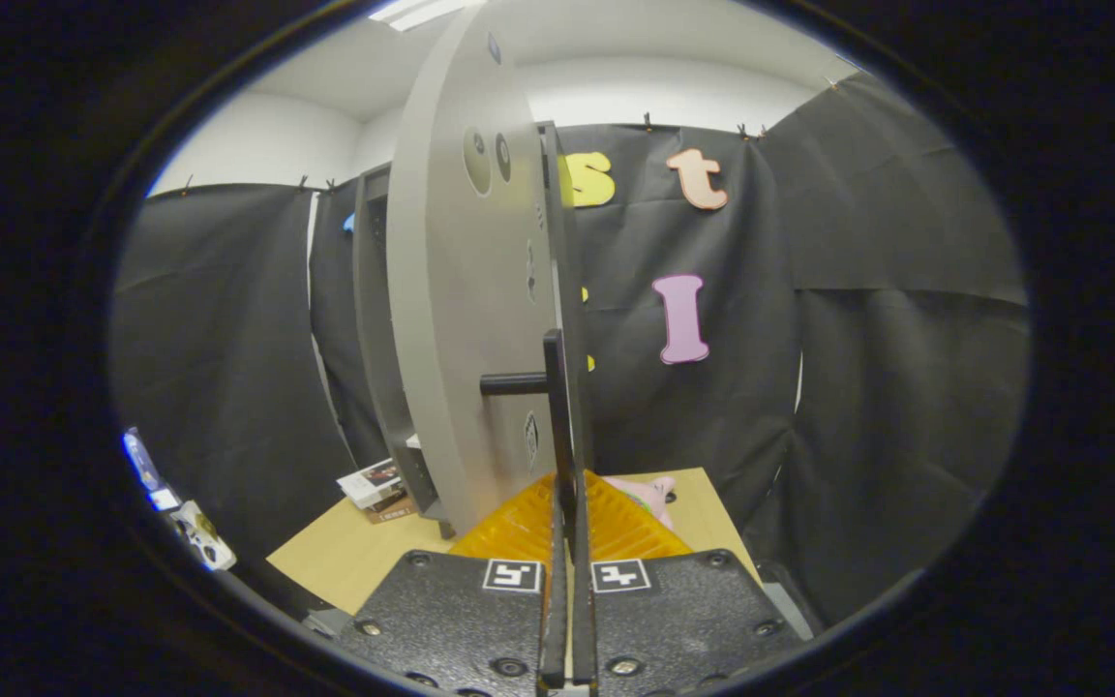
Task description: Open the shoe cabinet door, grab the shoes and put them into the shoe cabinet, then close the shoe cabinet door.
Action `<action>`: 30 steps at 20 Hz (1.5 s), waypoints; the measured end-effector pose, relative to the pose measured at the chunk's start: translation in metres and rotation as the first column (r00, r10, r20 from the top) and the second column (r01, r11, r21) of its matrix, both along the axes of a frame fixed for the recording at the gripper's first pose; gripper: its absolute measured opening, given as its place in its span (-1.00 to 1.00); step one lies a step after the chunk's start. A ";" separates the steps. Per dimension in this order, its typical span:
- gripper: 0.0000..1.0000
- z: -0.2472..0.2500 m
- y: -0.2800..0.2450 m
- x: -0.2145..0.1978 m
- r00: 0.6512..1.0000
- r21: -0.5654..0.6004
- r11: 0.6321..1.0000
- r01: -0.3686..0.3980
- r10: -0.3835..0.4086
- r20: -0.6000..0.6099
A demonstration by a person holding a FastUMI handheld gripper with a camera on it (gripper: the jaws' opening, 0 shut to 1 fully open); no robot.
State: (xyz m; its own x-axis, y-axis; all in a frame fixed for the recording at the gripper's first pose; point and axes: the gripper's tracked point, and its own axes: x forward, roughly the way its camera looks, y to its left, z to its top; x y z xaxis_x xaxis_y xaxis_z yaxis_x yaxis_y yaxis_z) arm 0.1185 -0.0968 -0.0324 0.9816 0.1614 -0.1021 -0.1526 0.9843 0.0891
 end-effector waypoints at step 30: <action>1.00 -0.307 0.217 0.004 0.930 -0.066 0.983 -0.170 0.138 -0.341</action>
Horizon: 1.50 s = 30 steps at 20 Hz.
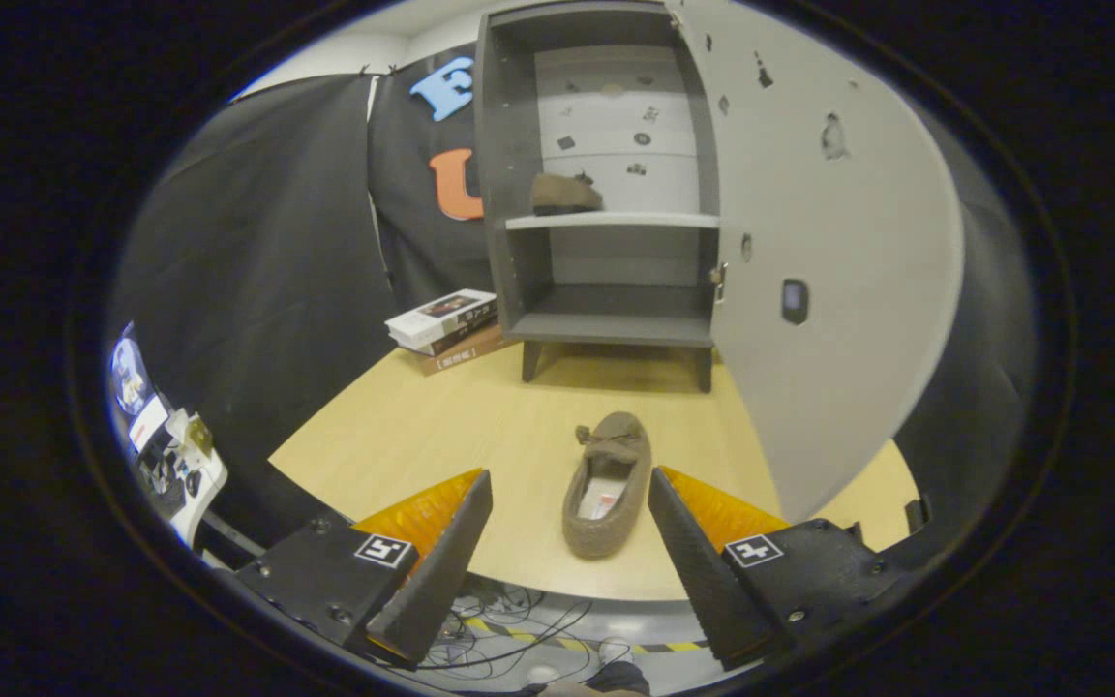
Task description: Open the shoe cabinet door, grab the shoes and put them into the shoe cabinet, then close the shoe cabinet door.
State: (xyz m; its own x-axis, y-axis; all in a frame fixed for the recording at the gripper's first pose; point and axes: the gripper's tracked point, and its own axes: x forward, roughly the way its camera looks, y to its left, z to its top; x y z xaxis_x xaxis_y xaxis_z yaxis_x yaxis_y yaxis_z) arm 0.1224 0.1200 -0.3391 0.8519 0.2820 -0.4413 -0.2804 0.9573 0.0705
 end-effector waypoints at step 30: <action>-0.88 -0.131 0.020 0.156 0.959 -0.062 0.998 0.004 -0.021 -0.281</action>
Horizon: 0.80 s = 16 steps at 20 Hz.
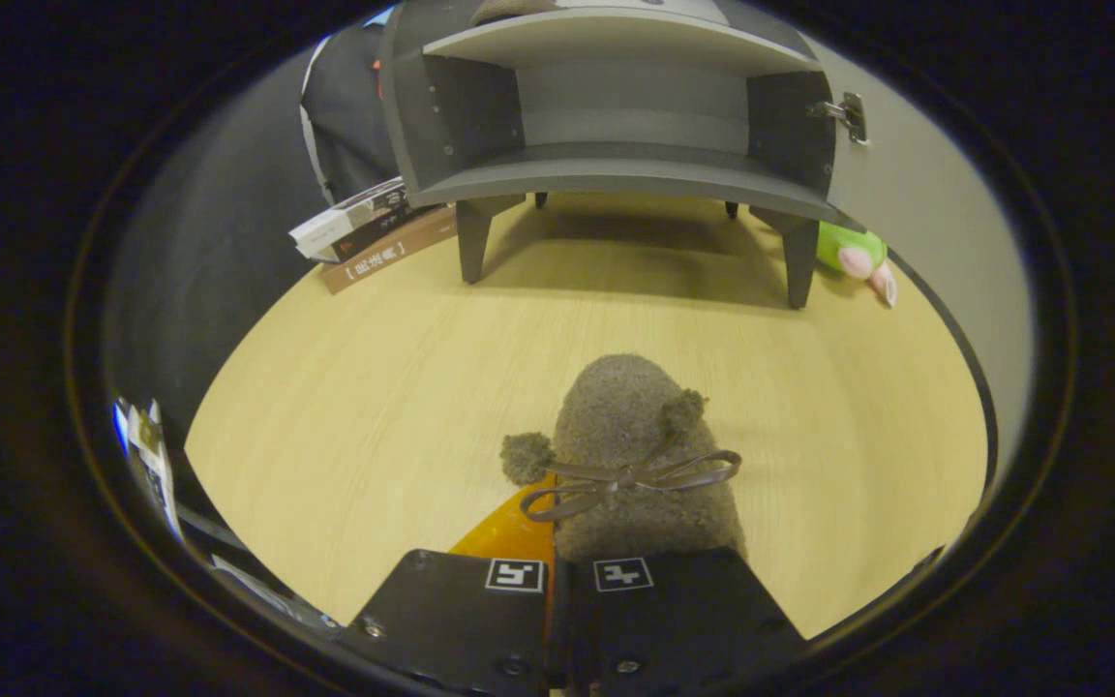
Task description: Open the shoe cabinet door, grab the shoes and put them into the shoe cabinet, then close the shoe cabinet door.
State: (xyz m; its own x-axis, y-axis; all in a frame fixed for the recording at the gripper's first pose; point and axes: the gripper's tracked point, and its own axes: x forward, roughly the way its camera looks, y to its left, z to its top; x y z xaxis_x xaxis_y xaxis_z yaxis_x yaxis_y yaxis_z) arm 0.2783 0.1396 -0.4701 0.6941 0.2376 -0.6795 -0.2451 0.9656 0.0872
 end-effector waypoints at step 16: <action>-0.88 0.286 0.026 -0.050 0.949 0.064 0.997 -0.044 0.022 0.315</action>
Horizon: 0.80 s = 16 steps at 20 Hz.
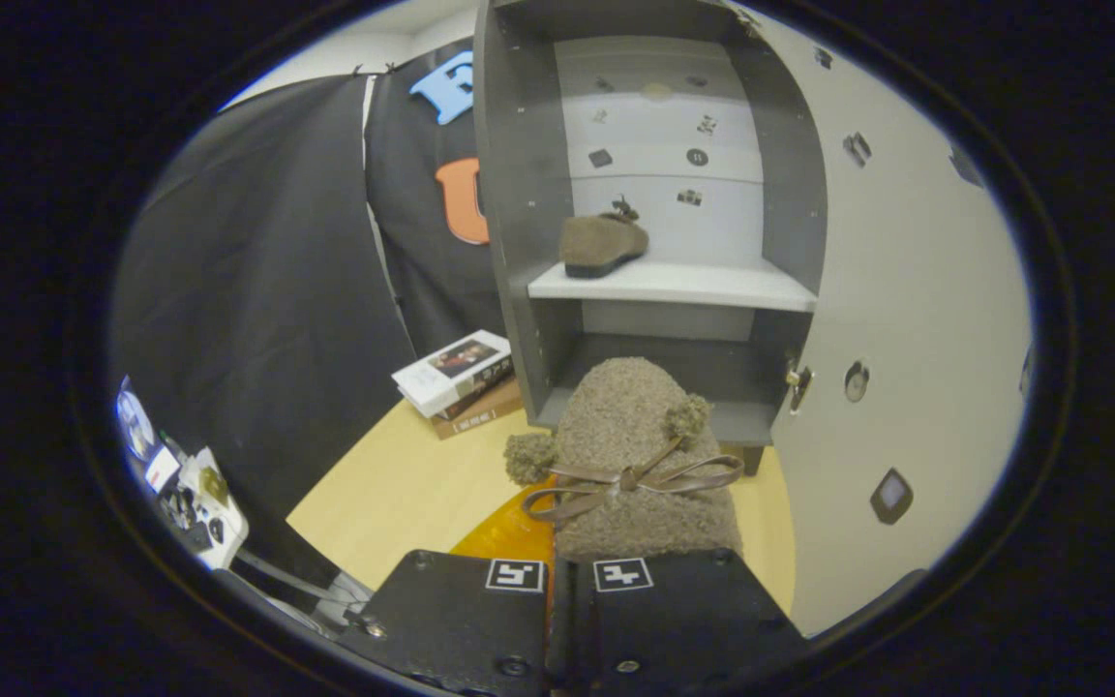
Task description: Open the shoe cabinet door, grab the shoes and put them into the shoe cabinet, then close the shoe cabinet door.
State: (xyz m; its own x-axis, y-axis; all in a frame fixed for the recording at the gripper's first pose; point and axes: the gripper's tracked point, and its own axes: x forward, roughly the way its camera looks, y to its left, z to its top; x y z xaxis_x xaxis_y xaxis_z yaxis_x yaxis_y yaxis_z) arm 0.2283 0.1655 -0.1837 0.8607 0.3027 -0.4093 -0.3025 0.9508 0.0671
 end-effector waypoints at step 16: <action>-0.89 0.164 -0.020 0.148 0.965 -0.008 0.989 0.151 -0.145 0.219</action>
State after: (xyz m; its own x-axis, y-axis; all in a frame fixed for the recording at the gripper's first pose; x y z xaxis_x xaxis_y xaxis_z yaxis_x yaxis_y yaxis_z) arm 0.3764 0.1454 -0.0193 0.9642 0.1575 -0.2132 -0.1630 0.9866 -0.0088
